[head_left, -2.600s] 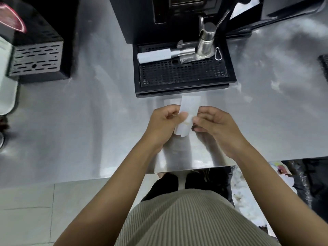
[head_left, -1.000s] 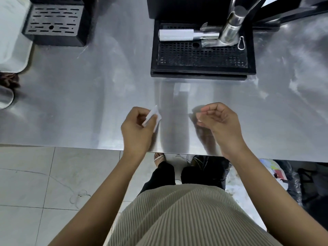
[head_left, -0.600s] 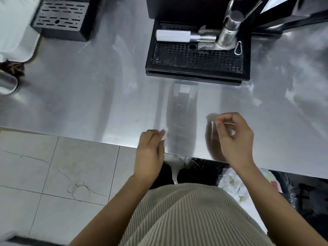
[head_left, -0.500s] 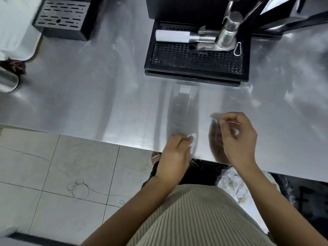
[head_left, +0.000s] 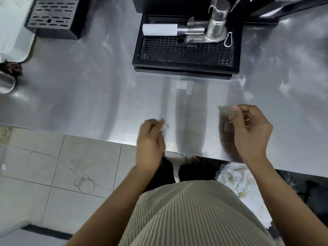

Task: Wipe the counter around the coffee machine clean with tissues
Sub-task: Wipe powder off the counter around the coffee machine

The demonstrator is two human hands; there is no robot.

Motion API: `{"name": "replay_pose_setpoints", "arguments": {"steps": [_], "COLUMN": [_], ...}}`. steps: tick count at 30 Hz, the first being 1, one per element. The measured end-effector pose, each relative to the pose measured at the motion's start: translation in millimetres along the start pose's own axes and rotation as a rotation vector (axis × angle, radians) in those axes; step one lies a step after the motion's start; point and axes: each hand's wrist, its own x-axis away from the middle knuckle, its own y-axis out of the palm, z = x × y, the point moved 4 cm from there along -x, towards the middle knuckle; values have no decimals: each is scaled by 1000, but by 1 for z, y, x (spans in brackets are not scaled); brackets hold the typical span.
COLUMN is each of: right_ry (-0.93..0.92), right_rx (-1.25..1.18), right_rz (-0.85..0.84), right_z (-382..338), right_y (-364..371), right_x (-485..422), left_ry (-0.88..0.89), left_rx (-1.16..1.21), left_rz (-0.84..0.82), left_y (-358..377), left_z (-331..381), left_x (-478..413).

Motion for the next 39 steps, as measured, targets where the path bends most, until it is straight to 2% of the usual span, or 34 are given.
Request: {"name": "replay_pose_setpoints", "arguments": {"steps": [4,6,8,10,12,13,15,18,21,24,26,28,31,34,39], "right_ry": [-32,-34,-33,-30,7,21,20,14,-15,-35,-28,-42,-119,-99,-106], "right_rx": [20,24,27,14,-28,-52,-51,-34,-18,-14,-22,4,90,68,77], "right_rz": [43,54,52,28,7,9,33,60,80,85,66,46,36,31,16], "right_z": [2,4,5,4,5,6,7,8,7,12,22,31,34,35,37], "right_y": [-6,-9,-11,-13,-15,-16,-17,-19,-20,-18,-15,-14,-12,-12,-11], "right_x": [0,-1,-2,-4,-4,-4,-3,-1,1,2,3,4,5,3,1], "left_ry": [113,204,110,-71,-189,-228,-255,-196,1,57,96,33,-142,-298,-146], "left_rx": [37,134,257,309,163,75,-33,-52,-69,70,183,199,-19,-67,-55], "left_rz": [-167,-256,-292,-130,79,138,155,90,-15,-268,-320,-190,120,123,74], "left_y": [39,49,46,21,-9,-21,-27,-3,33,64,61,41,-7,-15,31], "left_z": [51,72,70,51,19,4,-11,-1,38,77,87,66,15,-10,20], "left_x": [5,1,-11,-27,-42,-48,-55,-54,-46,-40,-43,-61,-95,-111,-125]}}
